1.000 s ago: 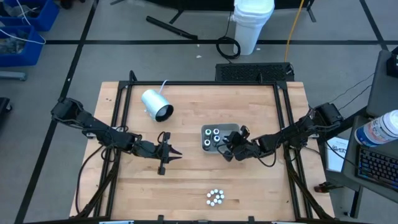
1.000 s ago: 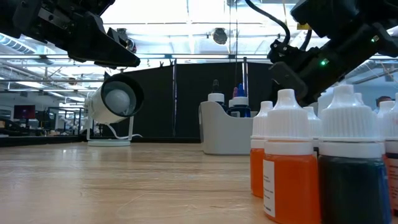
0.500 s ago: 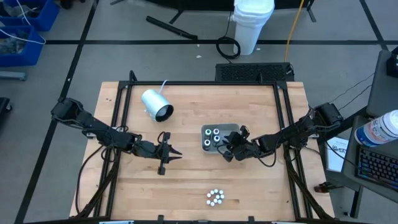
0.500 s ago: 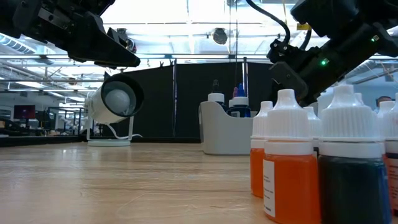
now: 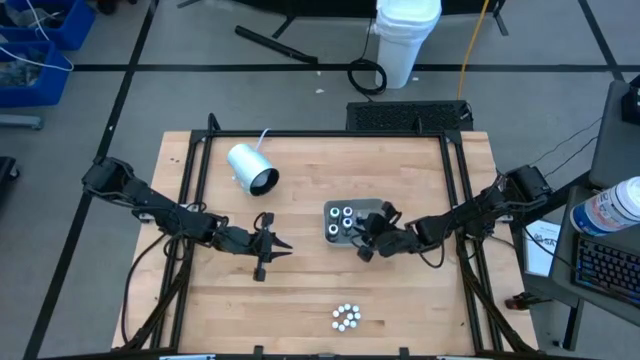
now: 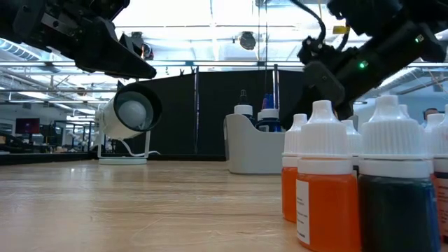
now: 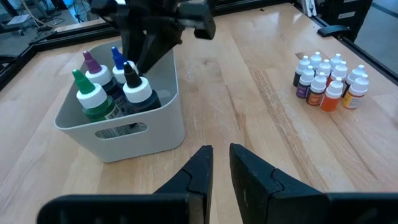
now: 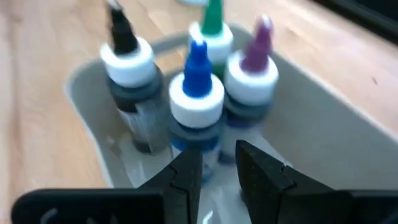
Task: Pick & Place food coloring
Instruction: Put the small yellow food coloring bottle into the gray bin
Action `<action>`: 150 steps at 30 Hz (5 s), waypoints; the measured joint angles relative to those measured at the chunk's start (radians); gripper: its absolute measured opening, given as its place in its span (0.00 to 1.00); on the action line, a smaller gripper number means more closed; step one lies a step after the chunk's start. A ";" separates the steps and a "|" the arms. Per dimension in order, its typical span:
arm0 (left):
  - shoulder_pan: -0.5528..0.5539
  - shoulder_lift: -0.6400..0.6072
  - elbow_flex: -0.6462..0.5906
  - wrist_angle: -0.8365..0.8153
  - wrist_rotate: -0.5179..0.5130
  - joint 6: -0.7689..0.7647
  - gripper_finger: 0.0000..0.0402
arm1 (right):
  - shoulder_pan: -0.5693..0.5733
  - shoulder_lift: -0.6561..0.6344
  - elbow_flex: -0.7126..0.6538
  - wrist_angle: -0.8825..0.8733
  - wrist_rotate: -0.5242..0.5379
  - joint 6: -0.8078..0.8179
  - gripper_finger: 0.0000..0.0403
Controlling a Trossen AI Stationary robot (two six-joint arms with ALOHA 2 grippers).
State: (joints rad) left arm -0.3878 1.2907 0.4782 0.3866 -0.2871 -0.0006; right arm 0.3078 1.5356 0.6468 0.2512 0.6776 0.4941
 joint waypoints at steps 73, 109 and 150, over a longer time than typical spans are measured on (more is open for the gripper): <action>-0.227 0.711 0.785 -0.176 -0.089 -0.494 0.51 | 0.731 -0.849 -0.458 0.283 0.134 -0.665 0.00; -0.238 0.785 0.791 -0.192 -0.066 -0.440 0.52 | 0.710 -0.850 -0.458 0.228 0.137 -0.592 0.00; -0.215 0.842 0.795 -0.057 -0.153 -0.344 0.51 | 0.706 -0.848 -0.458 0.215 0.137 -0.558 0.00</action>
State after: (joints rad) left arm -0.6026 2.1323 1.2736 0.3295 -0.4398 -0.3447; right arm 1.0134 0.6880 0.1886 0.4660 0.8145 -0.0643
